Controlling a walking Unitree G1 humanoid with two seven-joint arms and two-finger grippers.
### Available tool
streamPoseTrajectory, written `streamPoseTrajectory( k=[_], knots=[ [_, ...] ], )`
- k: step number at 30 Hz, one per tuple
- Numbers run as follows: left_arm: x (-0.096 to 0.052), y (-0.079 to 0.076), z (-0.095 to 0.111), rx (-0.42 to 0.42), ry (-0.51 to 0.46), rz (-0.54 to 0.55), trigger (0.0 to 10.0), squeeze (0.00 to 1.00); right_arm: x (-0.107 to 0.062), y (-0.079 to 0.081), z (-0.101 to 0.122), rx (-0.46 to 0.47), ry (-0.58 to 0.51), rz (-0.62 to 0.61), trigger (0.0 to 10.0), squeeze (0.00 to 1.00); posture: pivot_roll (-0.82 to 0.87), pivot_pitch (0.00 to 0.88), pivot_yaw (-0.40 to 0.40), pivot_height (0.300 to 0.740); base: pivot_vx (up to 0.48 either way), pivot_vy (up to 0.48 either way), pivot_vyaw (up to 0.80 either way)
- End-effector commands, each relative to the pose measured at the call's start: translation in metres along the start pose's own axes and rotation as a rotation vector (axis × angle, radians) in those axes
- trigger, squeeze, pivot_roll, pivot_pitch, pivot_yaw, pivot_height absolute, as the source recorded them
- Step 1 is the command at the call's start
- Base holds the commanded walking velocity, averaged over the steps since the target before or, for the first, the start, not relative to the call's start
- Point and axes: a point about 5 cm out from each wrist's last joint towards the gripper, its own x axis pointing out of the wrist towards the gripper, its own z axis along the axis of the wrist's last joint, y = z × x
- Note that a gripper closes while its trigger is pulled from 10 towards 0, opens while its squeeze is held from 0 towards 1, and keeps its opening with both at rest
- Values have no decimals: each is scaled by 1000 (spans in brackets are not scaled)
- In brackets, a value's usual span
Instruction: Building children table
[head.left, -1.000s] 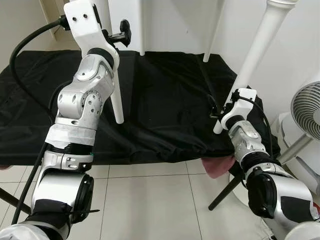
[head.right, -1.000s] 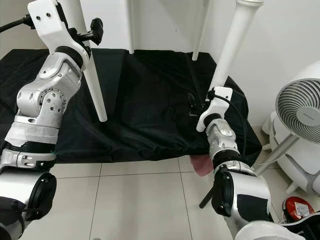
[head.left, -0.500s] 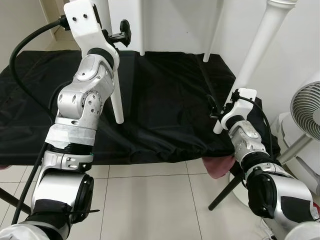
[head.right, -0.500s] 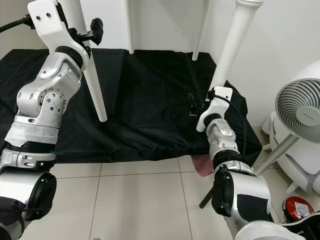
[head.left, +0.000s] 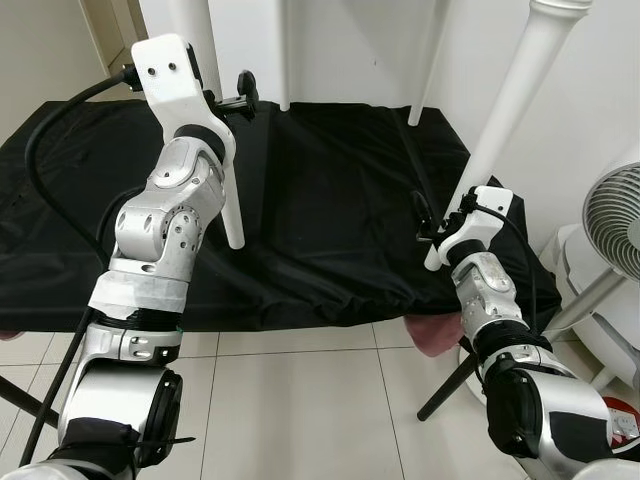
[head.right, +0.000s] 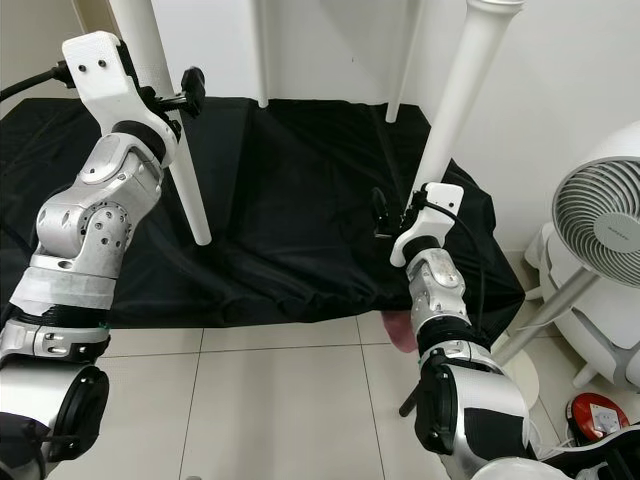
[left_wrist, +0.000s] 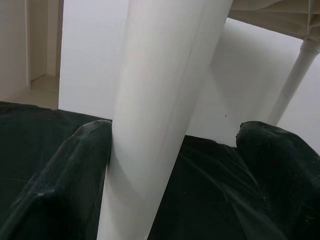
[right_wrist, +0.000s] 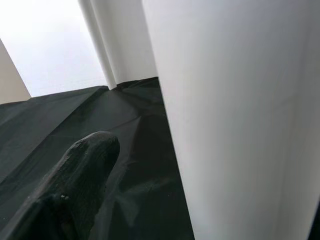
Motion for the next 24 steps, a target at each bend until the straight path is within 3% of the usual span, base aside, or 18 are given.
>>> streamPoseTrajectory(
  k=[1,18,19,24],
  knots=[
    [-4,-20,-11,4,52,-260,10000,0,4,14,2,-17,-15,74,10000,0,52,0,0,740,0,0,0],
    [-22,-5,-22,67,71,-214,10000,0,-9,13,2,-43,-80,68,10000,0,52,0,0,740,0,0,0],
    [-23,-2,-24,73,75,-206,10000,0,-9,12,3,-47,-84,67,10000,0,52,0,-144,740,0,0,0],
    [-23,-2,-24,73,75,-206,10000,0,-9,12,3,-47,-84,67,10000,0,52,0,-144,740,0,0,0]
  ],
)
